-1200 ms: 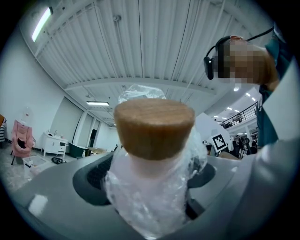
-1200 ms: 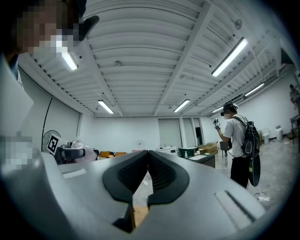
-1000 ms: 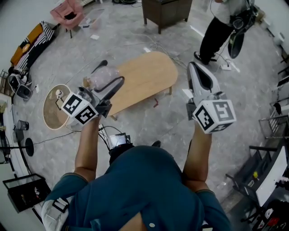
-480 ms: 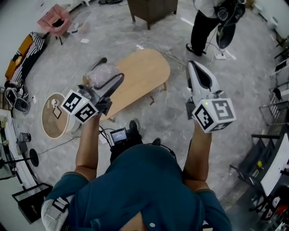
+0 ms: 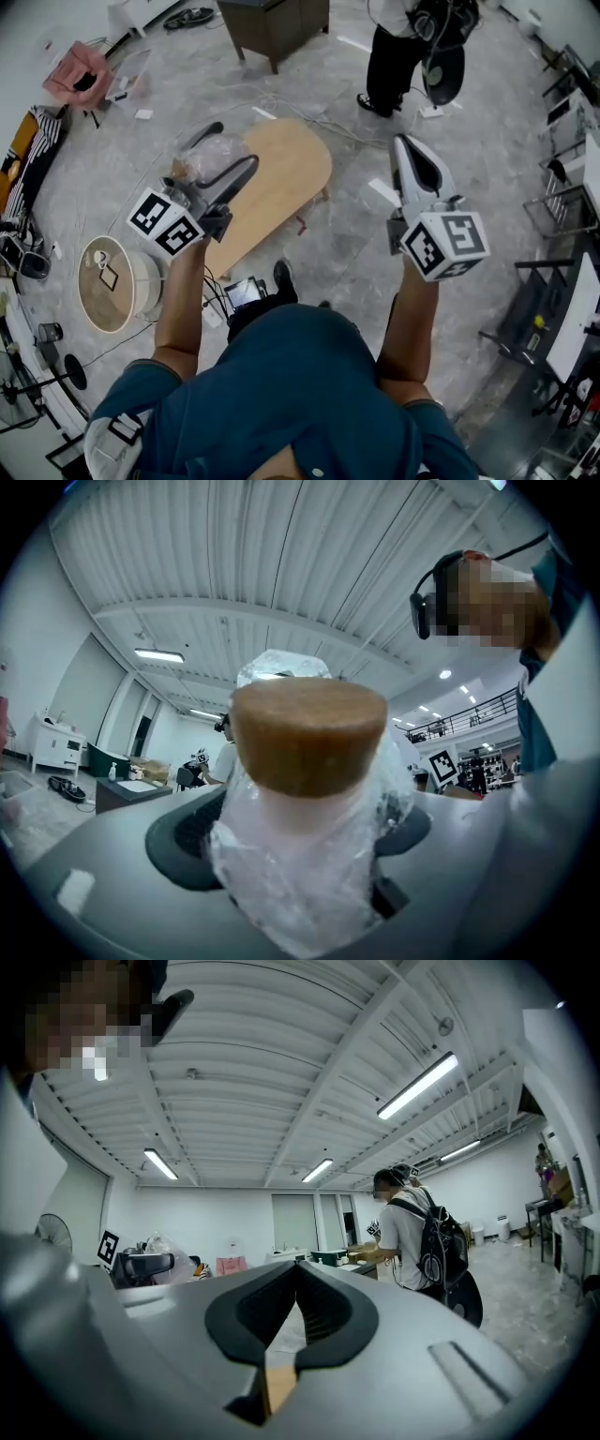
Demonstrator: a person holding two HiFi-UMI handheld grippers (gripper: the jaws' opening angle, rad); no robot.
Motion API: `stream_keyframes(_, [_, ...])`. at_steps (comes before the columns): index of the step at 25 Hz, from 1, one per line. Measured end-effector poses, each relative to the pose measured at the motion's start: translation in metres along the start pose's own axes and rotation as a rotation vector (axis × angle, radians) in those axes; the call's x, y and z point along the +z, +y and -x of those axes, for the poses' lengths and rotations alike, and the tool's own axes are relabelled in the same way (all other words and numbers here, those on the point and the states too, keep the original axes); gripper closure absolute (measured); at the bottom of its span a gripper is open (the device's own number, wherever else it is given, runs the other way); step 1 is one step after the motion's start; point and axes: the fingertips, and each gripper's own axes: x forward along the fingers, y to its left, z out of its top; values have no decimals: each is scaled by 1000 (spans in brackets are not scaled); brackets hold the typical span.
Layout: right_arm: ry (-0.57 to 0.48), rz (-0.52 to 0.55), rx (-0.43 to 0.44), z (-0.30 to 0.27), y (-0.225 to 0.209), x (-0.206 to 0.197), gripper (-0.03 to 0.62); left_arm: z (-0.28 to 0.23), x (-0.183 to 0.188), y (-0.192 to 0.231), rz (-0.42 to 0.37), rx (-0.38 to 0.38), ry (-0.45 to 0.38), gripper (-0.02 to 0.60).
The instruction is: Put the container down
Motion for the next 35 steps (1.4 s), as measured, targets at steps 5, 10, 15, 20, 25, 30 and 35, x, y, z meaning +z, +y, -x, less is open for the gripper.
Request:
stream_keyframes(5, [8, 9, -34, -39, 3, 1, 585, -15, 5, 42, 8, -43, 1, 170])
stream_keyframes(10, [18, 21, -71, -77, 5, 2, 585, -28, 5, 86, 26, -76, 2, 170])
stream_keyframes(15, [29, 45, -100, -113, 15, 4, 585, -30, 8, 127, 38, -104, -7, 170])
stream_keyframes(20, [43, 81, -94, -148, 31, 7, 585, -27, 10, 160, 37, -115, -21, 170])
stream_keyframes(25, [55, 102, -60, -183, 48, 10, 585, -15, 11, 189, 50, -91, -28, 170])
stream_keyframes(30, [63, 105, -12, -219, 57, 9, 585, -3, 12, 216, 52, -38, -30, 170])
stream_keyframes(35, [67, 110, 52, -255, 62, 11, 585, 1, 13, 240, 47, 20, -25, 170])
